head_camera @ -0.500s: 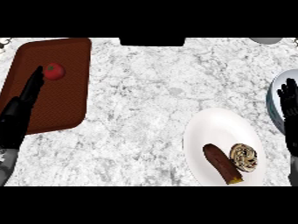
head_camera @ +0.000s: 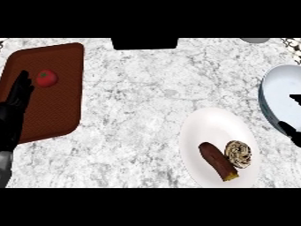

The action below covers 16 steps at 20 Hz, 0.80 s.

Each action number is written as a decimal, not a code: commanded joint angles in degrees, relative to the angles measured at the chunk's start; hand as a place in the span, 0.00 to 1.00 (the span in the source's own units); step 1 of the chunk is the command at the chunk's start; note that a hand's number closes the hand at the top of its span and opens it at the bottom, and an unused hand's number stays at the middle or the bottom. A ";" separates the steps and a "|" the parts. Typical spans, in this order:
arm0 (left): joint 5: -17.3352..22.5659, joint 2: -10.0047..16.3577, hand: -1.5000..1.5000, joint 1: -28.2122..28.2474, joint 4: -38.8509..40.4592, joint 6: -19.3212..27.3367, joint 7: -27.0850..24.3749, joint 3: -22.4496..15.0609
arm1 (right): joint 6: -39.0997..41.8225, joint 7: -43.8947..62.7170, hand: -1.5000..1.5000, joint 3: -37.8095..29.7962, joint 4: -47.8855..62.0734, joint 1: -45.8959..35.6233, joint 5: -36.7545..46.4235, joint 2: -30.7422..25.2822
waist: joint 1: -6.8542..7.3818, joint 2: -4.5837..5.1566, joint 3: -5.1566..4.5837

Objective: Pick the cupcake from the plate and place it in the bowl

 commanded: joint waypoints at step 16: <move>0.97 -4.39 0.50 2.97 0.46 -4.65 -2.47 3.19 | -3.95 25.38 0.00 -7.11 -46.01 35.73 16.63 -1.73 | 2.14 0.13 0.81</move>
